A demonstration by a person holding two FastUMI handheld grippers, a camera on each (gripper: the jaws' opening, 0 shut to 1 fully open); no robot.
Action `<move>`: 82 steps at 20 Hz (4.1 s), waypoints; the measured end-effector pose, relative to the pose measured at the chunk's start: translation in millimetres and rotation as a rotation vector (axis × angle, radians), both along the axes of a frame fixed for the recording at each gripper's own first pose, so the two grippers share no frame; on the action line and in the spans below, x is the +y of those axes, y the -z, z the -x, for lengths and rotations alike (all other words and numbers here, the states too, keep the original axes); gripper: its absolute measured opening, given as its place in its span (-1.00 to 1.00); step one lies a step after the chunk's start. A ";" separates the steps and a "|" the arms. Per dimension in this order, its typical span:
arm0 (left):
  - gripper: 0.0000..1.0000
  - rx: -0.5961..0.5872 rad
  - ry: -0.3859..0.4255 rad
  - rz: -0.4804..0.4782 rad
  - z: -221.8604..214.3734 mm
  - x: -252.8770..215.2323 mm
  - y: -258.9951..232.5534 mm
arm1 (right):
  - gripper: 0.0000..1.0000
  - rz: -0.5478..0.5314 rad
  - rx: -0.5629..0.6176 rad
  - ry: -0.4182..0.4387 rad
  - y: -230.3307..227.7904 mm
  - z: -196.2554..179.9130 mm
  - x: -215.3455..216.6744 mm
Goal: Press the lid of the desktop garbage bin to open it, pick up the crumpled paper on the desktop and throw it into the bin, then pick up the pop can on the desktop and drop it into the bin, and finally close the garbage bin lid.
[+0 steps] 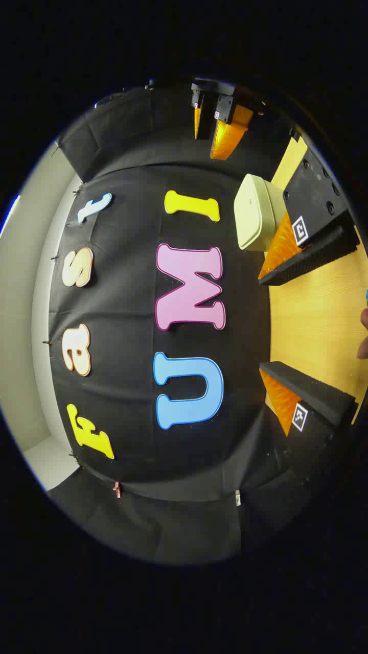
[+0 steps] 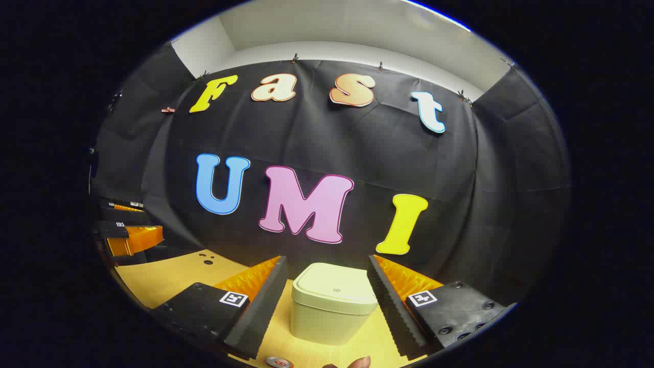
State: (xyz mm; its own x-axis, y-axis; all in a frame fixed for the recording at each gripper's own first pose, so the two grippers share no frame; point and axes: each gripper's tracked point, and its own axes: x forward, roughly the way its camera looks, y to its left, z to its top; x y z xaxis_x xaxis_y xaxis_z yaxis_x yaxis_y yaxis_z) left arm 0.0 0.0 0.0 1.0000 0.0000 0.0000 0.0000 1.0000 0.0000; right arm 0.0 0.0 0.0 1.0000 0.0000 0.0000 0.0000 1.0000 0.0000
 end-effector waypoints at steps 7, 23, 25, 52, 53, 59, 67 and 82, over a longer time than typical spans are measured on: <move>0.92 0.004 -0.002 -0.001 -2.5 0.8 0.4 | 0.94 0.013 0.002 0.003 2.5 -1.1 -1.0; 0.92 0.001 -0.018 0.007 -9.9 6.0 1.1 | 0.21 0.020 -0.002 -0.046 -1.1 -7.9 9.3; 0.92 0.003 -0.021 0.016 -11.6 4.9 1.6 | -0.51 -0.019 0.018 -0.119 2.7 -10.0 22.2; 0.92 0.034 -0.136 -0.007 -34.4 -9.1 -3.8 | -0.89 -0.050 0.224 -0.159 135.4 -148.6 -22.6; 0.92 0.035 -0.135 -0.005 -34.7 -8.9 -2.4 | -0.89 -0.052 0.230 -0.158 138.6 -149.8 -22.6; 0.92 0.042 -0.141 0.001 -35.4 -4.8 1.7 | -0.89 -0.083 0.278 -0.150 158.1 -151.8 -23.8; 0.92 0.048 -0.154 0.006 -34.2 -2.1 4.2 | -0.89 -0.064 0.296 -0.151 170.1 -151.0 -26.5; 0.92 0.042 -0.167 0.014 -24.9 0.6 4.8 | -0.89 -0.062 0.162 -0.120 115.8 -149.2 -42.4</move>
State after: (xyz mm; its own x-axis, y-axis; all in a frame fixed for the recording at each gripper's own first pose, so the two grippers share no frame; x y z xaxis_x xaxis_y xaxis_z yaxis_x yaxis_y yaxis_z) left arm 24.9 0.6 -4.8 0.9852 0.1658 -0.0426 -0.1664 0.9860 -0.0105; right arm 149.2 -42.4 -115.8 0.9798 0.1237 -0.1574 -0.1136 0.9910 0.0711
